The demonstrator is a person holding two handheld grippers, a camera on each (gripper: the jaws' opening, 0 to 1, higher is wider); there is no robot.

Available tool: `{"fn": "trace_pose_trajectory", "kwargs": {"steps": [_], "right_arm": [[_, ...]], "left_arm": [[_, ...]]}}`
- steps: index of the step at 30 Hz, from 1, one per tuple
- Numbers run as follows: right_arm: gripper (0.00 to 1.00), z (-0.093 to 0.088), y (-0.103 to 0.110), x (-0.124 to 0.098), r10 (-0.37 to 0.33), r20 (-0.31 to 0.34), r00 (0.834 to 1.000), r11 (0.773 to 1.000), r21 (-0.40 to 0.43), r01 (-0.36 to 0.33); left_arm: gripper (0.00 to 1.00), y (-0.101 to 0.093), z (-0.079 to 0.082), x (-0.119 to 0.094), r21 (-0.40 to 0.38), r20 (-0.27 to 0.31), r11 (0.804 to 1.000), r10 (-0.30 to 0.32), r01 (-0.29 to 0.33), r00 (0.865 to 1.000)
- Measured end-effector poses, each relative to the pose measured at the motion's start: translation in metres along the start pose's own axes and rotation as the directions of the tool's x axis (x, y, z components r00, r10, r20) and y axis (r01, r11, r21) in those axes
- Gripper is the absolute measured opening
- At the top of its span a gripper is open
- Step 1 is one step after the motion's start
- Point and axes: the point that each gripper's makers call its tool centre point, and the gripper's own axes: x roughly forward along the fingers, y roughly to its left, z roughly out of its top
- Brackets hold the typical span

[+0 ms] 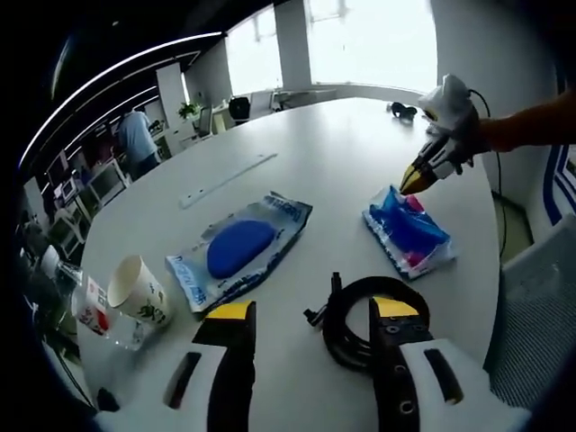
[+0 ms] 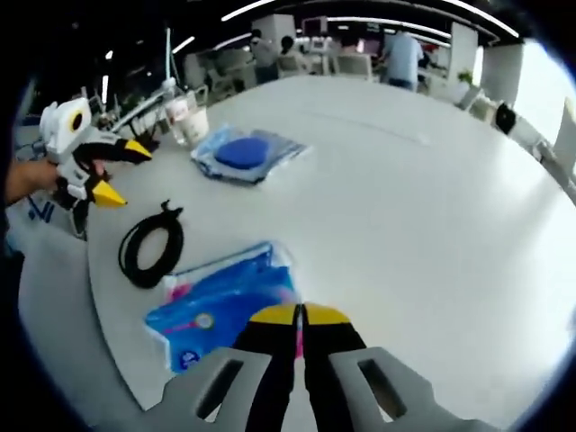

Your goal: Arrange the tabletop items into an orderly group along one side of the table until the central work area is clear of visible clutter.

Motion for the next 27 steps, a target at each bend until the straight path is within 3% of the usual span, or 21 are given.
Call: {"fn": "trace_pose_trajectory", "kwargs": {"steps": [6,17,27], "right_arm": [[0.0,-0.007,-0.003,-0.006,-0.018,0.012,1.0,0.998,0.06,0.017],[0.05,-0.023,0.01,-0.011,0.03,-0.003,1.0,0.999,0.034,-0.03],[0.01,-0.036,0.015,-0.016,0.044,-0.024,0.999,0.997,0.072,-0.042]], "left_arm": [[0.49,-0.003,0.008,0.003,0.01,0.009,1.0,-0.008,0.008,1.0],[0.48,-0.01,0.012,0.007,0.022,0.014,1.0,-0.023,0.023,1.0],[0.48,-0.017,0.013,0.009,0.023,0.015,0.999,-0.034,0.034,0.999]]}}
